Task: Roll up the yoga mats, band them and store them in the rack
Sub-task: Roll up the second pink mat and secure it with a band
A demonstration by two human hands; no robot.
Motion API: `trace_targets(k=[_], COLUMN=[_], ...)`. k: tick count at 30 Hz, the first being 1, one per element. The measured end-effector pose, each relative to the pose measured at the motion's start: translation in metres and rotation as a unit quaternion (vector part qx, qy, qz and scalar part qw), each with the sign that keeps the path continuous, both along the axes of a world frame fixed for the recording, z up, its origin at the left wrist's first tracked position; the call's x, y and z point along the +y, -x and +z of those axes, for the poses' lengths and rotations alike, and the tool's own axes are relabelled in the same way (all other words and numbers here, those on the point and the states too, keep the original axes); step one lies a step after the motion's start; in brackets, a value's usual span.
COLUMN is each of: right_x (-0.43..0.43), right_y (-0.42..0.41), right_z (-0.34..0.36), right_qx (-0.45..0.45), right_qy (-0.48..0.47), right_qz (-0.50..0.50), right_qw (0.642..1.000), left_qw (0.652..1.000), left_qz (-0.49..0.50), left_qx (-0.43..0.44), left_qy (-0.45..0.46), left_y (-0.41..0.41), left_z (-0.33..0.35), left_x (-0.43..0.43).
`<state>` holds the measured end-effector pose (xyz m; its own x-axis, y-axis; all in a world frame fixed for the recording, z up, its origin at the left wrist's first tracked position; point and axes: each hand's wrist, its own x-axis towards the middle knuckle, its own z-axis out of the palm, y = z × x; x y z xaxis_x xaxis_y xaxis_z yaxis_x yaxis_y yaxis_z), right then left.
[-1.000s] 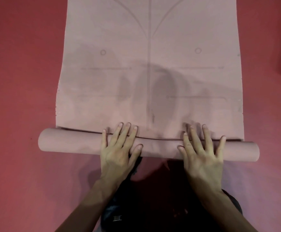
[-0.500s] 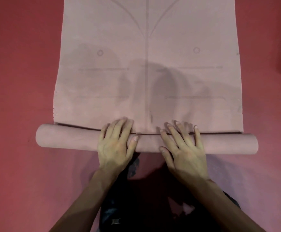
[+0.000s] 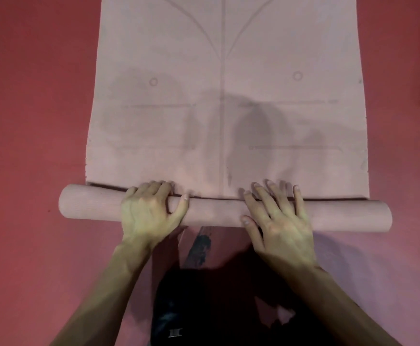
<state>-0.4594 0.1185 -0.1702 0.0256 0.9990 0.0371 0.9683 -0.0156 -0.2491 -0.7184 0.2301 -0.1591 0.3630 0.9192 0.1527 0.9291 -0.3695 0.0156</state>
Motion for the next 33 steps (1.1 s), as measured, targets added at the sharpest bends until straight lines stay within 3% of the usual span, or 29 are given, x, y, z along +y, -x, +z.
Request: trace_targets(k=[4,20,25,33], right_x=[-0.010,-0.011,-0.005,-0.010], right_y=[0.003,0.005,0.005,0.009], right_z=[-0.002,-0.003,0.000,0.003], right_qx=[-0.024,-0.032,-0.031,-0.050], right_qy=[0.005,-0.003,-0.002,-0.033], right_qz=[0.012,0.003,-0.004,-0.045], right_qw=[1.000,0.999,1.000,0.997], left_qw=[0.998,0.998,0.987,0.992], left_qz=[-0.012,-0.046,-0.144,-0.101], left_qx=[-0.035,-0.015,-0.015,-0.004], left_qy=[0.049,0.031,0.063,0.081], left_y=[0.013,0.014,-0.032,-0.048], left_z=[-0.003,-0.002,-0.005,-0.013], left_x=[-0.017,-0.022,-0.062,-0.053])
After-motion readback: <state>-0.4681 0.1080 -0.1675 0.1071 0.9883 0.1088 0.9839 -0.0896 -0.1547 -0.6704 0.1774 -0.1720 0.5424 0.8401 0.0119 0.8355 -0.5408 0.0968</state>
